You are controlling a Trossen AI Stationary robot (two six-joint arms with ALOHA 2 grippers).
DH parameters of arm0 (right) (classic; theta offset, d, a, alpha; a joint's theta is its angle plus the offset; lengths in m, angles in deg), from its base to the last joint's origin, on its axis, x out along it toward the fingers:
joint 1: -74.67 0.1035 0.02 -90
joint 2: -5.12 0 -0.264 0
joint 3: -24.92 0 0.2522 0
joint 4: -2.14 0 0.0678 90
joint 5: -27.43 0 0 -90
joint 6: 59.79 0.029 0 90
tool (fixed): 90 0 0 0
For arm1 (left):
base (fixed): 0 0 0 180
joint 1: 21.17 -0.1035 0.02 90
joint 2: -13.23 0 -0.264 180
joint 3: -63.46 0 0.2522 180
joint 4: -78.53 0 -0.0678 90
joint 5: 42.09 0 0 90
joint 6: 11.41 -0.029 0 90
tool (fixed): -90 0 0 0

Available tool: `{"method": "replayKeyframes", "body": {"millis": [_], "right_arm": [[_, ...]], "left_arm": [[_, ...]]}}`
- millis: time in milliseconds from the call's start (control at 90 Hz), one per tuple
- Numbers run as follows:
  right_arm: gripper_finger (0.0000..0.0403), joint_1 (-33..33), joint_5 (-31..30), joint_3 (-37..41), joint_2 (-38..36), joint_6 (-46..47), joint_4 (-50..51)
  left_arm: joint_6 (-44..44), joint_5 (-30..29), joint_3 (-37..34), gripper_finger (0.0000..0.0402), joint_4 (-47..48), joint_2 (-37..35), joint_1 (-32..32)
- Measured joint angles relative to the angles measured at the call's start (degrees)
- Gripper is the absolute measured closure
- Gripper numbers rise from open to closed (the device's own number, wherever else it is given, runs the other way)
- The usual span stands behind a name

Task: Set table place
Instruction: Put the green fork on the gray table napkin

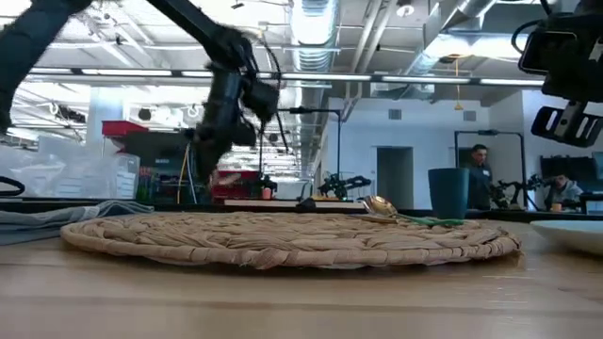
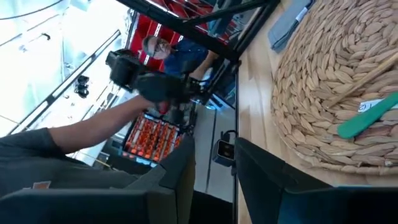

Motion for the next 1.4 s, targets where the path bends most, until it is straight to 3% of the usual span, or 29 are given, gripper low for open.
{"method": "replayKeyframes", "body": {"millis": [144, 344, 511, 667, 989, 1144, 1400], "right_arm": [[0.03, 0.1, 0.9, 0.0, 0.0, 0.0, 0.0], [0.03, 0.6, 2.1, 0.0, 0.0, -0.1, -0.2], [0.03, 1.2, 2.1, 0.0, 0.0, -0.2, -0.2], [0.03, 1.2, 2.1, 0.0, 0.0, -0.2, -0.3], [0.03, 1.3, 2.1, 0.0, 0.0, 0.0, -0.3], [0.03, 1.3, 2.1, 0.0, 0.0, 0.0, -0.4], [0.03, 1.3, 2.3, 0.0, 0.0, 0.0, -0.4]], "left_arm": [[10.2, -0.2, -10.6, 0.0401, -5.5, -12.1, 6.1], [31.9, -0.2, -28.4, 0.0401, -11.7, -28.1, 17.7], [48.6, -0.3, -34.2, 0.0401, -12.9, -34.4, 28.2], [59.6, -1.6, -34.7, 0.0401, -12.9, -34.3, 37.0], [76.0, -2.3, -34.6, 0.0401, -15.3, -27.7, 50.7], [80.3, -3.3, -34.6, 0.0401, -17.2, -24.4, 53.8], [80.4, -3.9, -34.6, 0.0401, -19.3, -20.8, 53.8]]}}
